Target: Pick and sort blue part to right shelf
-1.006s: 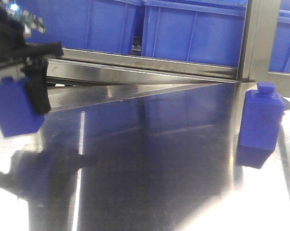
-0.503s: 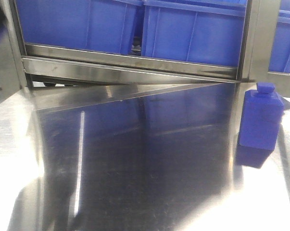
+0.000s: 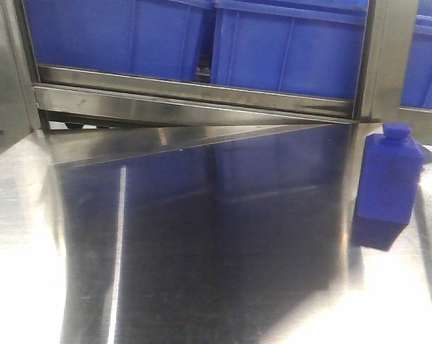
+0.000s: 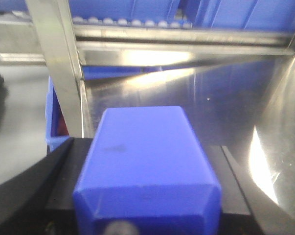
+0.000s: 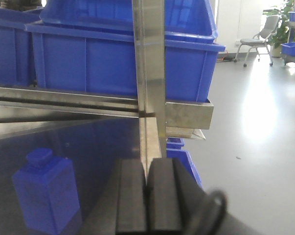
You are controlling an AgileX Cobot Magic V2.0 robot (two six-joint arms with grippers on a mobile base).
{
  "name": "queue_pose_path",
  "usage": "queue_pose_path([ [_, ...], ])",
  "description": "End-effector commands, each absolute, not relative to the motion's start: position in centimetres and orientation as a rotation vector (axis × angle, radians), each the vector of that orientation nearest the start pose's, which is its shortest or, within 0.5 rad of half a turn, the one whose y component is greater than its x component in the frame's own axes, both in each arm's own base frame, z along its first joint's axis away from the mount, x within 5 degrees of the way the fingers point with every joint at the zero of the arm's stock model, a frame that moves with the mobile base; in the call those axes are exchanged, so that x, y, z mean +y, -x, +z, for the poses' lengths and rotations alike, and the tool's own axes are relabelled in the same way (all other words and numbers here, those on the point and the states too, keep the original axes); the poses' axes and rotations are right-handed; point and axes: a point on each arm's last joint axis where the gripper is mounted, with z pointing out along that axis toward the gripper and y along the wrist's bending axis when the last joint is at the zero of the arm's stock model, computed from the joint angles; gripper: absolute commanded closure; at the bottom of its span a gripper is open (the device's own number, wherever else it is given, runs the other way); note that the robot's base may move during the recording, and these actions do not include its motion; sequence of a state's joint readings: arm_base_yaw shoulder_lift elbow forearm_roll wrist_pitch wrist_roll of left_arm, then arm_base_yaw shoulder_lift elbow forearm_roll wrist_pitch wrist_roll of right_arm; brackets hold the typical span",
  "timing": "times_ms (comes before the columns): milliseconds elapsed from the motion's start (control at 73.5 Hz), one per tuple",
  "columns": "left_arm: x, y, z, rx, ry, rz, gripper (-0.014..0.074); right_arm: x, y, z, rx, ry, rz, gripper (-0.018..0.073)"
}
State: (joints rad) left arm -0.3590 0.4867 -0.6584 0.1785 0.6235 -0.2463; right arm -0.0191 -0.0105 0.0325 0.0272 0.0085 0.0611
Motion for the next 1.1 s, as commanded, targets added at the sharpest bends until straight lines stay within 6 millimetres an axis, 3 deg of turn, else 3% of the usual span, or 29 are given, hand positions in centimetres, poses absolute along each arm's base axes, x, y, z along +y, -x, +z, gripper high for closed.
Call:
queue_pose_path([
  [0, -1.8, -7.1, 35.6, 1.725, -0.184, -0.245, 0.0281, -0.2, -5.2, 22.5, 1.338, -0.076, 0.05, 0.0501],
  [136, -1.0, -4.8, 35.1, 1.59, -0.173, -0.272, 0.0281, -0.1, -4.6, 24.8, 1.304, -0.073, 0.052, 0.0501],
  [272, -0.6, -3.5, 34.8, 1.52, -0.167, -0.28, 0.0281, -0.1, -3.6, 29.0, 1.312, -0.07, 0.054, 0.0497],
  [340, -0.5, -3.4, 34.7, 1.517, -0.166, -0.281, 0.0281, 0.0, -3.5, 31.0, 1.343, -0.074, 0.062, 0.0447],
  [435, -0.5, -3.5, 34.5, 1.524, -0.167, -0.28, 0.0281, 0.1, -4.2, 33.3, 1.409, -0.088, 0.111, 0.0301],
  [585, -0.5, -3.5, 34.6, 1.514, -0.17, -0.273, 0.0281, 0.6, -6.6, 35.7, 1.554, -0.079, 0.206, 0.0038],
  [680, -0.5, -3.5, 34.7, 1.505, -0.176, -0.26, 0.0281, 1.2, -8.5, 36.6, 1.643, -0.047, 0.253, -0.0047],
  [857, -0.4, -3.5, 34.7, 1.498, -0.182, -0.245, 0.0281, 2.3, -11.6, 37.9, 1.751, 0.01, 0.298, -0.0049],
  [1088, -0.4, -3.5, 34.7, 1.497, -0.184, -0.24, 0.0281, 3.7, -17.0, 39.5, 2.192, -0.022, 0.354, -0.0043],
])
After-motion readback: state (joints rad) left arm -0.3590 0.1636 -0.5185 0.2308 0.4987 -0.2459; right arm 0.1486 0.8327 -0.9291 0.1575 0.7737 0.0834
